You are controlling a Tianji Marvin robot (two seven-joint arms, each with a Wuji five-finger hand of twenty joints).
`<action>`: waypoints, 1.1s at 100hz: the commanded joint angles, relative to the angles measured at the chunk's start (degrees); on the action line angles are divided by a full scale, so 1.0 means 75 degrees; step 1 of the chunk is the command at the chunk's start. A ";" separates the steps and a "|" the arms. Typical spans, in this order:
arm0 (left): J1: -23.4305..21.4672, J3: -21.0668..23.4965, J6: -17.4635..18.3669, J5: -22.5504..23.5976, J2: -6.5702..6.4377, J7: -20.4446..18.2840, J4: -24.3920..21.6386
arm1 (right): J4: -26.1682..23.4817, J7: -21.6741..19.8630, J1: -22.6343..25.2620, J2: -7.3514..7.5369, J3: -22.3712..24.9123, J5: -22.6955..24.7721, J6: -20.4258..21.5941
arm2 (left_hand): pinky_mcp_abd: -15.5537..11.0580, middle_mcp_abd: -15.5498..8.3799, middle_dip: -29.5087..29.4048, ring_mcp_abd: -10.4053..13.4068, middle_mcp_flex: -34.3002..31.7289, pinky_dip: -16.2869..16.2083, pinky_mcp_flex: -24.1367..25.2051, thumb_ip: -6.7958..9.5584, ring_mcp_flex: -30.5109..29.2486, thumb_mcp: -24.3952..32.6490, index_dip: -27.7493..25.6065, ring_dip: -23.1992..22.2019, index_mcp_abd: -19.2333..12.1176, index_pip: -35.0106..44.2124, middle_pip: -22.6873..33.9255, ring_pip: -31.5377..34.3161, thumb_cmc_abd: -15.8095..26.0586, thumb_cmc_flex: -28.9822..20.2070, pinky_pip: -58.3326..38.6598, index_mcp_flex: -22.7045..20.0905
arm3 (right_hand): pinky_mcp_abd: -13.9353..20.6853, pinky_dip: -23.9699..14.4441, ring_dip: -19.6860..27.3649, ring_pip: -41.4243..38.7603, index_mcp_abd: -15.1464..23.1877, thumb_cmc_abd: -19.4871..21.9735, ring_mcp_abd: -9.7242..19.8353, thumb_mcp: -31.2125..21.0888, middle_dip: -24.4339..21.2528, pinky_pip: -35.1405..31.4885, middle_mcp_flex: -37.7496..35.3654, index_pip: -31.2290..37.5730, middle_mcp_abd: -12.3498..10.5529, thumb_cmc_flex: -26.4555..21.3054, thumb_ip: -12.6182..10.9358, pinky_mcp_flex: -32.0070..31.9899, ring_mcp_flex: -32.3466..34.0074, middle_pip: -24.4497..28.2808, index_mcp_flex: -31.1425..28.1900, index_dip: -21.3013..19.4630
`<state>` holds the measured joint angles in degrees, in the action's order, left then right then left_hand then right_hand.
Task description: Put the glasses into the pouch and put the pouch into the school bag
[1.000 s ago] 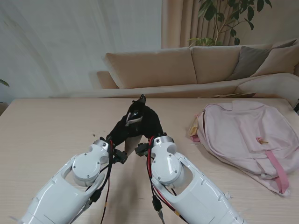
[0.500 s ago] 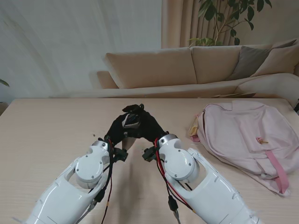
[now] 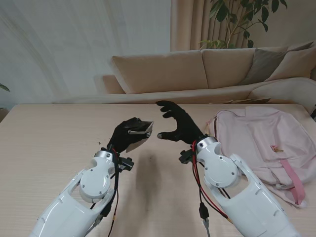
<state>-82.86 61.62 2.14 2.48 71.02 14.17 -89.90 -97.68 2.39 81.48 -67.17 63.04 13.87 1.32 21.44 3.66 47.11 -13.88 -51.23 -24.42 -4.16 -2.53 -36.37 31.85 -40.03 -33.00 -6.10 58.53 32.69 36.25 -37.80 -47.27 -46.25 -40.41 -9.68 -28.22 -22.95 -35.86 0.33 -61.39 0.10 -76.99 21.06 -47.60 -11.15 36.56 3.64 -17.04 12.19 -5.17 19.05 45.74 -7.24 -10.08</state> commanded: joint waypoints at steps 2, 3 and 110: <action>-0.0026 0.0013 0.0056 -0.0399 0.0022 -0.0229 -0.0125 | -0.0100 -0.0007 0.0099 0.0062 0.0049 -0.0034 0.0131 | 0.0183 -0.0182 0.0327 -0.0126 -0.0197 -0.0199 -0.0008 -0.0067 -0.0095 -0.0047 -0.0394 -0.0183 -0.0338 0.0306 0.0027 0.0274 0.0198 -0.0225 -0.0436 -0.0029 | 0.0034 -0.0024 0.0086 0.0141 0.0365 0.0294 0.0018 0.0433 -0.0087 0.0100 0.0207 0.0128 0.0127 0.0306 0.0130 -0.0082 -0.0168 -0.0078 0.0312 -0.0157; -0.0024 0.0010 0.0055 -0.0415 0.0025 -0.0229 -0.0123 | -0.0102 0.0013 0.0109 0.0057 0.0058 -0.0034 0.0161 | 0.0191 -0.0180 0.0366 -0.0138 -0.0197 -0.0202 -0.0008 -0.0058 -0.0100 -0.0043 -0.0435 -0.0190 -0.0334 0.0282 -0.0006 0.0284 0.0206 -0.0230 -0.0453 -0.0027 | 0.0035 -0.0018 0.0079 0.0128 0.0414 0.0330 0.0003 0.0466 -0.0082 0.0104 0.0187 0.0260 0.0142 0.0296 0.0118 -0.0081 -0.0162 -0.0071 0.0323 -0.0248; -0.0047 0.0047 0.0143 0.0337 -0.0159 -0.0549 -0.0066 | -0.0612 0.1009 -0.1230 0.0295 -0.1110 0.4259 0.2007 | 0.0156 -0.0218 0.0659 -0.0141 -0.0221 -0.0311 -0.0102 0.0123 -0.0136 0.0694 -0.1065 -0.0211 -0.0378 0.0274 -0.0226 0.0289 -0.0040 0.0002 -0.0711 0.0075 | -0.0679 0.0853 -0.0160 -0.0473 0.1529 0.1525 -0.0361 0.0196 0.0117 -0.2659 -0.3686 0.0916 0.0078 -0.0370 -0.0192 0.0897 0.2320 -0.0225 -0.3908 -0.1223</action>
<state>-82.86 61.92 2.84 5.34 69.53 10.69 -90.00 -102.33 10.32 72.58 -65.17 55.03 46.17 16.30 21.97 3.66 51.35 -15.14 -51.23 -25.74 -5.22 -2.57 -36.36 34.53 -46.49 -33.57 -6.10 58.54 31.45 36.38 -36.67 -47.74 -49.11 -40.23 -13.75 -22.18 -24.43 -38.72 11.50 -50.29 -2.10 -73.77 22.22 -65.73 -36.19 43.70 4.16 -19.54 11.94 1.08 33.97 44.90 -34.16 -19.68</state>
